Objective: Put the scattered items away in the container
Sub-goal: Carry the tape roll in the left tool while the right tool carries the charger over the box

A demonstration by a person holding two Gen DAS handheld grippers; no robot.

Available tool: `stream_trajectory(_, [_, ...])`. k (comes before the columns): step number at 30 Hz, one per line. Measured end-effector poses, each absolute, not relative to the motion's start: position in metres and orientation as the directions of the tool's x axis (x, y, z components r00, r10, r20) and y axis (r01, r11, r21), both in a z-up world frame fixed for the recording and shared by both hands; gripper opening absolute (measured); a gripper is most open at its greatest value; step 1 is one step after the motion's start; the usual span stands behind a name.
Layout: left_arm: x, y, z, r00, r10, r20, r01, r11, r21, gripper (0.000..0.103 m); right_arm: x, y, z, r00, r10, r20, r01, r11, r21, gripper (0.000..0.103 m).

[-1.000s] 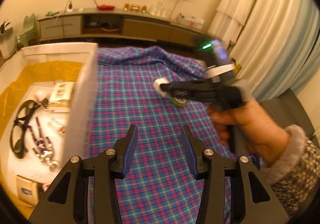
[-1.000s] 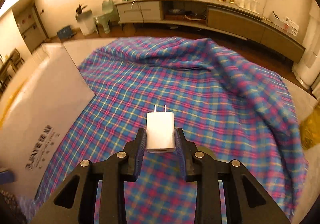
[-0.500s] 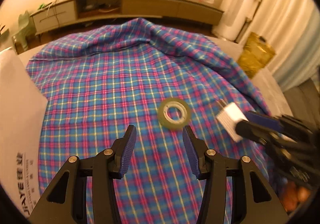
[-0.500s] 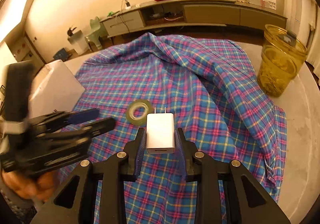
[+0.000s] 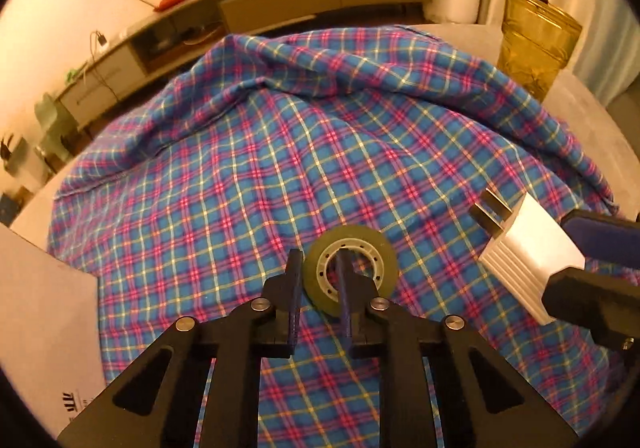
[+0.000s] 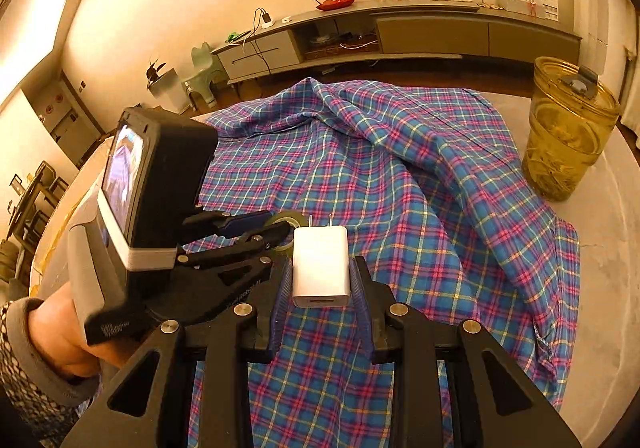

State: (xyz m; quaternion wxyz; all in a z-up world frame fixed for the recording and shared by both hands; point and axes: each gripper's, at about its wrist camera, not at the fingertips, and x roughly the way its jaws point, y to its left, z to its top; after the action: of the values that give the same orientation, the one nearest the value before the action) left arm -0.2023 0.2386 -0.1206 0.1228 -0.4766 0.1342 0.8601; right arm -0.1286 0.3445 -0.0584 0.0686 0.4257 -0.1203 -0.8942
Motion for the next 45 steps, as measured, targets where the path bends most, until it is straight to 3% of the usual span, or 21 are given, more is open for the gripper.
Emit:
stream_trajectory(12, [-0.199,0.184,-0.088,-0.508,0.223,-0.832,-0.235,-0.965,-0.116,0.014,-0.127,0.334,-0.054,-0.636,-0.229,-0.737,0.034,-0.962,0.269,0.031])
stream_trajectory(33, [-0.092,0.076,-0.011,-0.620,0.258,-0.741,-0.194,-0.965,-0.174,0.014,-0.102,0.270,-0.037,-0.609,-0.256,-0.750,0.111,-0.965,0.239,0.031])
stream_trajectory(45, [-0.055,0.006,-0.004,-0.671,0.268,-0.692,-0.123,-0.960,-0.253,0.014,-0.064,0.213,-0.018,-0.618,-0.251,-0.745,0.156,-0.968,0.196,0.031])
